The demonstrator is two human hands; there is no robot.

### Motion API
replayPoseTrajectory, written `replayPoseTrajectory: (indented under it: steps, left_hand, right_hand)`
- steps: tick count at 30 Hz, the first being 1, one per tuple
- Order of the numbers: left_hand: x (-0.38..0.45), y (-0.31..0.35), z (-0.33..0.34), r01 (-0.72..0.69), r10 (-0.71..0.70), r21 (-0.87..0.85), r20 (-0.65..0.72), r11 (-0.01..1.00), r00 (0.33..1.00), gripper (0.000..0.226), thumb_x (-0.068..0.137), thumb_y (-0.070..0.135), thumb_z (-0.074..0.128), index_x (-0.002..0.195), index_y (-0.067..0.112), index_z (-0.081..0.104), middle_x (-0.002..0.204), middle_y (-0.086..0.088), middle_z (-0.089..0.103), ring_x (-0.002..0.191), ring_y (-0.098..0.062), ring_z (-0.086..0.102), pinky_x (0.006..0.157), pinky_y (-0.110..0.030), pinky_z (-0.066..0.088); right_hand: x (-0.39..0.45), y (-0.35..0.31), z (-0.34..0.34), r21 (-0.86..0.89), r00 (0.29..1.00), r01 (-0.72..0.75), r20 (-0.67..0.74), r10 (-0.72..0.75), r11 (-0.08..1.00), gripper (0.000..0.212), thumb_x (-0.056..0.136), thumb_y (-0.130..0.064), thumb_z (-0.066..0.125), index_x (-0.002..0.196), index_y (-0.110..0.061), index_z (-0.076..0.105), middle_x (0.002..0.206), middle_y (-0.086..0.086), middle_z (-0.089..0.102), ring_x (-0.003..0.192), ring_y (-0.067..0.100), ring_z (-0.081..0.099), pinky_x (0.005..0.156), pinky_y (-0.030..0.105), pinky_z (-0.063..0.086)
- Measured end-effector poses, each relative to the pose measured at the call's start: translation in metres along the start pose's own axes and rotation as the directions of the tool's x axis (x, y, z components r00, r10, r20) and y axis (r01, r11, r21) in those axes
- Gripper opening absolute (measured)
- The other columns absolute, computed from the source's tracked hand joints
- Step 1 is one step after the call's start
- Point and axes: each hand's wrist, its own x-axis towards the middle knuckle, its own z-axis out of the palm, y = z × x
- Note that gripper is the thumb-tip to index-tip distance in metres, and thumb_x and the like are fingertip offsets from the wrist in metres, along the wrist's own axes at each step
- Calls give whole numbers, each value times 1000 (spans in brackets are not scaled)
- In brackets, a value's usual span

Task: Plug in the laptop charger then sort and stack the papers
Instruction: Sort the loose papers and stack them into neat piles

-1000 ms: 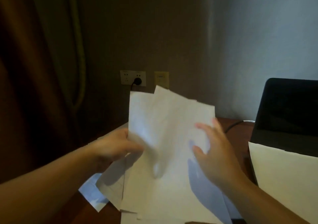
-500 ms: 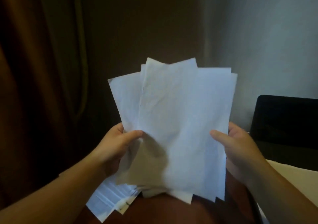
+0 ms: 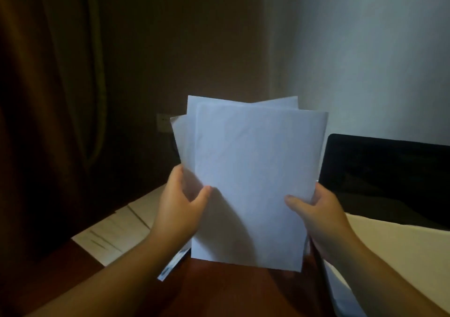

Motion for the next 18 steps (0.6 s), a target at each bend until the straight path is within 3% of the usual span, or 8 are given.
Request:
replayPoseTrajectory:
  steps: [2,5,9,13,18]
  left_hand:
    - [-4,2,7,-9,12,-72,39,997,999,41,93,23,66,128,33,47,112,22,59,102,5,61,69,-11,53]
    - [-6,9,13,-26,27,-135,4,990,1000,46,96,20,63,136,31,44,118,22,59,108,2,60,84,-19,54]
    - [-29,-7,20,80,-76,-120,38,990,996,52,96,25,63,142,32,38,131,15,54,119,-9,55,97,-36,53]
    - [-34,-11,24,73,-70,-96,40,993,997,43,97,24,62,133,38,43,120,19,57,117,-11,58,89,-28,54]
    - [-38,-8,28,85,-81,-149,32,985,996,39,97,22,62,128,36,44,120,18,59,111,-9,61,92,-36,57]
  right_hand:
    - [-4,1,1,-22,1000,-1,-18,1,1000,26,92,-14,67,115,-27,63,106,-6,72,97,19,70,80,41,59]
    - [-7,-8,-1,3,998,52,-22,-52,999,25,91,-12,67,109,-29,64,95,-12,74,88,11,72,67,29,60]
    - [-20,3,-6,-15,998,-8,-55,7,1000,29,91,-12,67,112,-30,63,104,-8,72,96,16,69,76,34,58]
    - [-26,8,-13,-40,997,-17,-77,14,999,25,94,-13,64,108,-33,62,106,-10,69,98,15,65,72,32,55]
    - [-26,10,-18,-78,998,-7,-58,2,997,27,93,-17,65,116,-32,61,108,-11,69,98,14,66,73,30,57]
